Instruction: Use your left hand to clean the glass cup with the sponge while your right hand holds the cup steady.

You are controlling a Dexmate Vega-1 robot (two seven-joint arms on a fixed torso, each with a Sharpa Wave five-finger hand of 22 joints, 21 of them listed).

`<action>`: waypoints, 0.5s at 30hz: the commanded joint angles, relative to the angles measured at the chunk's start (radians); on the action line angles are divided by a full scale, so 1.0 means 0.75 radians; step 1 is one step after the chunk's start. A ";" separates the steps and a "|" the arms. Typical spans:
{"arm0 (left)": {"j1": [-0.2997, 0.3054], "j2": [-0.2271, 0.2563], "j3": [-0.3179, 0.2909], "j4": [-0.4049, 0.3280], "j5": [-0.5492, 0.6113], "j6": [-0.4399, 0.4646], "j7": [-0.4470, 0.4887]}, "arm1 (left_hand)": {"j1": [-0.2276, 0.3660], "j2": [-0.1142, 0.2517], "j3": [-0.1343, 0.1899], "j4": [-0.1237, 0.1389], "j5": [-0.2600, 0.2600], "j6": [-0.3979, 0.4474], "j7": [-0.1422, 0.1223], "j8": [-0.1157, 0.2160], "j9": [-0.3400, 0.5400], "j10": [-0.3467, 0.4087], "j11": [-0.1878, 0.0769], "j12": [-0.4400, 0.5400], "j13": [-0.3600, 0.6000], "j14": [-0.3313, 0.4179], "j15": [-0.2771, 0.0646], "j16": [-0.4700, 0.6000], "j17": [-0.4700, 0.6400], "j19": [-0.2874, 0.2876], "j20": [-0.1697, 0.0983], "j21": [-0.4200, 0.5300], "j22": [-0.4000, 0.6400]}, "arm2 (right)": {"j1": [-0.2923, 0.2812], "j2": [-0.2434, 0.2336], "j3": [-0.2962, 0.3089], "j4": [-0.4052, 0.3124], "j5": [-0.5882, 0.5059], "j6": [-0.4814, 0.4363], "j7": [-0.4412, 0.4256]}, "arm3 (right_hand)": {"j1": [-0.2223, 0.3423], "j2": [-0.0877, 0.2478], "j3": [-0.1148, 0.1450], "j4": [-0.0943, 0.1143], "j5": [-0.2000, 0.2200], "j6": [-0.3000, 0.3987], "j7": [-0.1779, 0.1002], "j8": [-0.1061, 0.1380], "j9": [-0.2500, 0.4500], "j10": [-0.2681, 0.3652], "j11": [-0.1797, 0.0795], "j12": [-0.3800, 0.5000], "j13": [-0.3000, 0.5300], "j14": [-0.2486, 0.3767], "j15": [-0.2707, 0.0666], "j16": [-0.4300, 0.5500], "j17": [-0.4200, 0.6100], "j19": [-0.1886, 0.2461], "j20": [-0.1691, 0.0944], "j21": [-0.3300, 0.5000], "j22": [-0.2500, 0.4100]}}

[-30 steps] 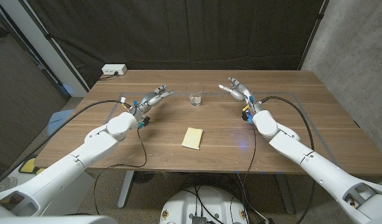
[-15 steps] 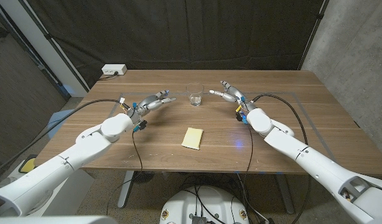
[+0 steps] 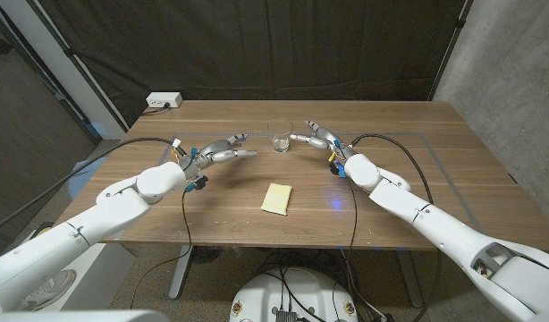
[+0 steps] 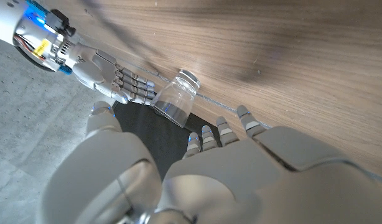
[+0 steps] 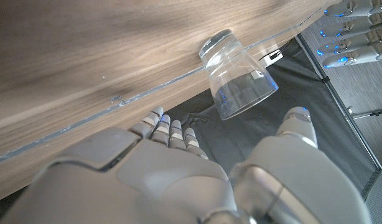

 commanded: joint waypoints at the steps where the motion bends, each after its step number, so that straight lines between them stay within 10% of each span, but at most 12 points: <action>1: 0.017 0.080 -0.015 -0.066 0.029 0.006 -0.080 | 0.031 0.002 0.001 -0.016 0.013 -0.004 0.028 -0.007 0.007 -0.023 0.012 -0.006 0.007 -0.022 0.002 -0.004 0.007 -0.007 -0.008 -0.006 0.007 | 0.036 0.069 -0.038 0.099 -0.017 0.032 -0.010 | 0.017 -0.021 -0.012 -0.007 0.021 -0.044 0.023 -0.001 0.007 -0.016 0.000 0.013 0.003 0.005 -0.009 0.014 0.003 0.011 -0.010 0.002 0.004; 8: 0.023 0.106 -0.026 -0.095 0.039 0.007 -0.103 | 0.073 -0.003 -0.001 -0.023 0.028 0.041 0.091 0.008 0.011 -0.017 0.022 0.001 0.010 -0.021 -0.005 0.003 0.011 0.010 -0.030 -0.007 0.007 | 0.041 0.104 -0.047 0.151 -0.038 0.055 -0.056 | 0.047 -0.037 -0.025 -0.015 0.042 -0.103 0.030 -0.004 0.008 -0.031 -0.004 0.017 0.007 0.013 -0.019 0.020 0.004 0.039 -0.010 0.014 0.005; 15: 0.022 0.126 -0.032 -0.121 0.043 0.008 -0.136 | 0.097 0.002 0.002 -0.024 0.035 0.041 0.097 0.007 0.013 0.002 0.020 0.010 0.012 -0.015 -0.011 0.008 0.013 0.025 -0.040 -0.005 0.007 | 0.068 0.151 -0.061 0.226 -0.038 0.074 -0.060 | 0.113 -0.064 -0.062 -0.022 0.093 -0.152 0.007 0.013 0.013 -0.086 -0.007 0.020 0.013 -0.060 -0.059 0.009 0.004 0.037 0.171 0.011 0.004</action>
